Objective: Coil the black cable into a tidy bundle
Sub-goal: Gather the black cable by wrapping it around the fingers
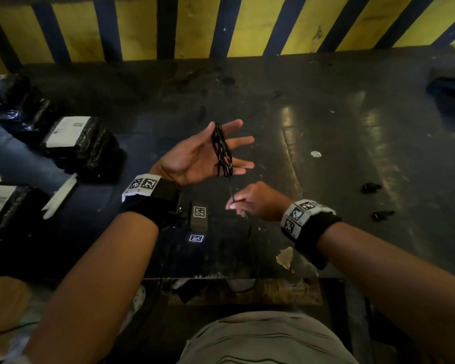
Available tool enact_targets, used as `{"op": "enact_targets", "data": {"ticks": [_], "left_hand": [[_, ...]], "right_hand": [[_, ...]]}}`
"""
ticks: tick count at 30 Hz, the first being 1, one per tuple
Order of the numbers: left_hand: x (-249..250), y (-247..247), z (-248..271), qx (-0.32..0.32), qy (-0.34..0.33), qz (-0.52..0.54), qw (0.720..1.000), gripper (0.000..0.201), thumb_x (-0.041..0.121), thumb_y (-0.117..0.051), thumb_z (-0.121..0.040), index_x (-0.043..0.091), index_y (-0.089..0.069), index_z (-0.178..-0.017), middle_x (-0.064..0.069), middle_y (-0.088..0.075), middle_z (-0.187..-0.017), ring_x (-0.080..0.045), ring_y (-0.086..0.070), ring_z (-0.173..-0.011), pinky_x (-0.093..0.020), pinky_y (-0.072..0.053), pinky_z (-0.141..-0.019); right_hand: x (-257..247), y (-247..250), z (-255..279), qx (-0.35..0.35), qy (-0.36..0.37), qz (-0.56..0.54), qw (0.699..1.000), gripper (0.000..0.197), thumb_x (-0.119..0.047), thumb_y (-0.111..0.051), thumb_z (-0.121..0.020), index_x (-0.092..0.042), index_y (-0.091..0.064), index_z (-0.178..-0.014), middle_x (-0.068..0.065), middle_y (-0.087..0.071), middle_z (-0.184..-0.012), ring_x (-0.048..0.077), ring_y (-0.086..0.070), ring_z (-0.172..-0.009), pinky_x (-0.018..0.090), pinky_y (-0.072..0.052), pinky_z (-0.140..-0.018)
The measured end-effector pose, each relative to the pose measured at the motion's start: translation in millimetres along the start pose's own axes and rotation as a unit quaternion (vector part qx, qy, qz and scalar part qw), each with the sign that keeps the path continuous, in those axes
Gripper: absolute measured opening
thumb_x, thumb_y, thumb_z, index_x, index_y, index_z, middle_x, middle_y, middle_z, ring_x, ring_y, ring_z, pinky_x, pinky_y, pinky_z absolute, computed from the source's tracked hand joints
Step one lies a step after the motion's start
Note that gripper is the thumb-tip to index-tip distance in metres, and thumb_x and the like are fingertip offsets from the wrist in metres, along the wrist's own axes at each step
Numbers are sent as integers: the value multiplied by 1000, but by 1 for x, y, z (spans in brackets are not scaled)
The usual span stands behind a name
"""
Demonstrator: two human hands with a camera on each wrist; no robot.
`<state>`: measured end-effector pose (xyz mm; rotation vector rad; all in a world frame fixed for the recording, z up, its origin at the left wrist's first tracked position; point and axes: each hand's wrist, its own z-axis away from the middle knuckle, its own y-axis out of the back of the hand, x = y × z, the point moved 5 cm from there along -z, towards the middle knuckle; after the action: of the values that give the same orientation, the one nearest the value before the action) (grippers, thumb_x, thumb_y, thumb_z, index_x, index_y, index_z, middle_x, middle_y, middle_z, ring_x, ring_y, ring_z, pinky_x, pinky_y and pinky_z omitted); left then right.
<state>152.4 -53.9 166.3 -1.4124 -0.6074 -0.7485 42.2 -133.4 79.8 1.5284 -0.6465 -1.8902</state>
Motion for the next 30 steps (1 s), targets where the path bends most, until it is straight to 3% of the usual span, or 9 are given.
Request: {"op": "enact_targets", "data": {"ticks": [3,7,10,14,17,19,21,24,30], "left_hand": [[-6,23,-11,56,17,-23,998,46,45,-39,-98,27,-59,-136,-21,-30,-161,-59,-36,-136,-60,-36,-112],[-17,52,-14,133,55,-71,987,47,48,-46,-96,29,-62,-135,-17,-35,-158,-54,-47,-130,-57,-43,-107],[-30,67,-13,166,96,-111,975,43,45,-39,-102,28,-65,-132,-15,-34,-156,-50,-48,-130,-51,-51,-102],[-52,78,-14,169,141,-141,965,47,47,-47,-98,25,-61,-138,-17,-29,-157,-43,-37,-141,-48,-49,-104],[-54,76,-22,177,119,-132,968,50,48,-49,-97,24,-58,-140,-20,-31,-158,-39,-42,-138,-49,-47,-103],[-45,73,-26,209,81,-116,968,45,45,-42,-102,25,-59,-138,-20,-30,-158,-34,-45,-136,-45,-53,-95],[-32,76,-26,245,34,-85,965,42,44,-34,-105,28,-57,-137,-19,-31,-156,-41,-45,-134,-43,-59,-88],[-19,82,-22,259,-17,-34,965,44,46,-30,-104,31,-54,-138,-18,-37,-151,-54,-43,-133,-49,-57,-92],[-34,90,-15,272,-10,-39,961,41,46,-33,-104,33,-63,-128,-17,-37,-148,-46,-42,-135,-51,-55,-95]], "right_hand": [[-10,-6,4,-14,8,4,1000,24,-28,-58,-99,-16,-78,-105,-7,-70,-77,6,-66,-72,23,-49,-77],[-12,6,11,-1,4,27,1000,25,-29,-57,-99,-14,-78,-102,-9,-69,-77,8,-66,-75,29,-51,-79],[-11,18,18,1,5,68,998,24,-26,-56,-100,-15,-77,-104,1,-76,-97,15,-68,-90,33,-50,-85],[-13,41,15,3,1,110,994,22,-25,-56,-99,-17,-77,-103,1,-75,-99,16,-65,-91,38,-50,-88],[-23,54,6,-11,-12,118,993,23,-23,-56,-99,-17,-77,-104,0,-75,-95,12,-63,-85,32,-48,-86],[-28,51,0,-33,-17,120,992,23,-23,-56,-99,-15,-77,-104,1,-75,-97,14,-64,-88,32,-48,-89],[-26,42,-2,-45,-25,132,990,25,-24,-56,-99,-13,-77,-104,4,-75,-104,19,-66,-96,37,-49,-94],[-21,31,2,-28,-20,111,993,26,-22,-54,-101,-13,-77,-106,2,-75,-112,18,-66,-103,38,-48,-98],[-26,22,-2,-52,-17,110,992,26,-23,-54,-100,-13,-77,-103,1,-75,-105,16,-66,-96,42,-50,-96]]}}
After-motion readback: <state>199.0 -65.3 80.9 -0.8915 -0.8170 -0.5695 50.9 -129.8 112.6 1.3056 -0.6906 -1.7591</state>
